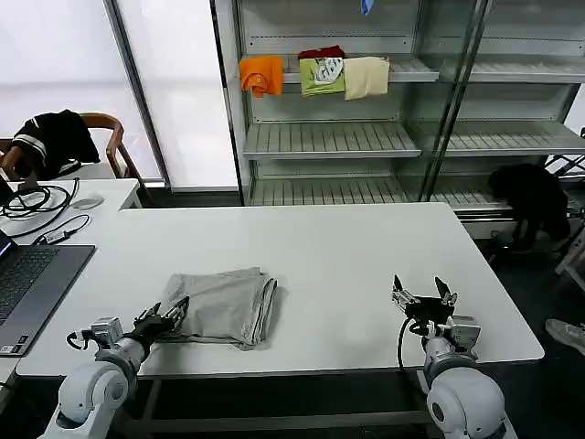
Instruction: Fold and organize the clothes.
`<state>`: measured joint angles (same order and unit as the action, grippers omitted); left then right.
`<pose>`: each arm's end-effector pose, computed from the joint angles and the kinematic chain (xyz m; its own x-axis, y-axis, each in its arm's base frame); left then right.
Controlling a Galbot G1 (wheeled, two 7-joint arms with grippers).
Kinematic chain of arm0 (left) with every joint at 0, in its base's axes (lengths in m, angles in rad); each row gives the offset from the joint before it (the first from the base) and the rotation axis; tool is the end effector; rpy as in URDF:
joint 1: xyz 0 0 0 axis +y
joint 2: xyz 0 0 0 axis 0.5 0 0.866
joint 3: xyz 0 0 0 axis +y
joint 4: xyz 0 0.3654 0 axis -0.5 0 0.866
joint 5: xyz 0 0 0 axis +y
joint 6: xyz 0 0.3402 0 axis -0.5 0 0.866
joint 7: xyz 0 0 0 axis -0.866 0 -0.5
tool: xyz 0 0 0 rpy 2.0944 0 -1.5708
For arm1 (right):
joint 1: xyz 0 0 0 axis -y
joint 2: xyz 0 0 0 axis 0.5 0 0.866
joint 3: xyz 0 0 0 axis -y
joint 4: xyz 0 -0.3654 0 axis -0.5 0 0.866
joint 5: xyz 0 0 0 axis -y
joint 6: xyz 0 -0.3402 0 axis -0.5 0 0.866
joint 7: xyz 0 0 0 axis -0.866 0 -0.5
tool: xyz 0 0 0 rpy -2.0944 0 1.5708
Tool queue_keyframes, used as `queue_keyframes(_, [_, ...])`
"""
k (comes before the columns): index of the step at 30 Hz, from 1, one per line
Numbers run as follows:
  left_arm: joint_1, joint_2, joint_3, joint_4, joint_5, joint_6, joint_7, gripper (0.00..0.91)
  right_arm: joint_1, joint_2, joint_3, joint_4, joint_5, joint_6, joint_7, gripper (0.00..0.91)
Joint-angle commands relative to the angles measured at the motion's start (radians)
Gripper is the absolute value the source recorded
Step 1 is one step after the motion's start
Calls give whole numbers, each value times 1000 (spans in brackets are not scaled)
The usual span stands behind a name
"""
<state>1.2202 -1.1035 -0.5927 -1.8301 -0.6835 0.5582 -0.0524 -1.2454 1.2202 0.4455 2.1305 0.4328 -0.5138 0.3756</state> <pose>0.2822 0.1456 -0.2910 -0.8861 0.1087 0.4507 0.0270 0.9826 -0.1838 0.2461 -0.0423 -0.2343 -0.9718 0.0777 0.2226 0.0807 0.9967 0.0047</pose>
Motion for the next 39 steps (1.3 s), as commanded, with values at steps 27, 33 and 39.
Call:
queue_keyframes(27, [47,336,-449,110,-130,-18,37,0,27,9,-11,-23,5,1,6,907])
queue_keyframes(33, [34,390,-463,160,-69,-26,46,0,24,4,-8,-13,11,-1,6,907])
queue_keyframes(39, [46,333,-410,80,-42,-28,50,0,12,-3,-1,-10,12,0,7,907])
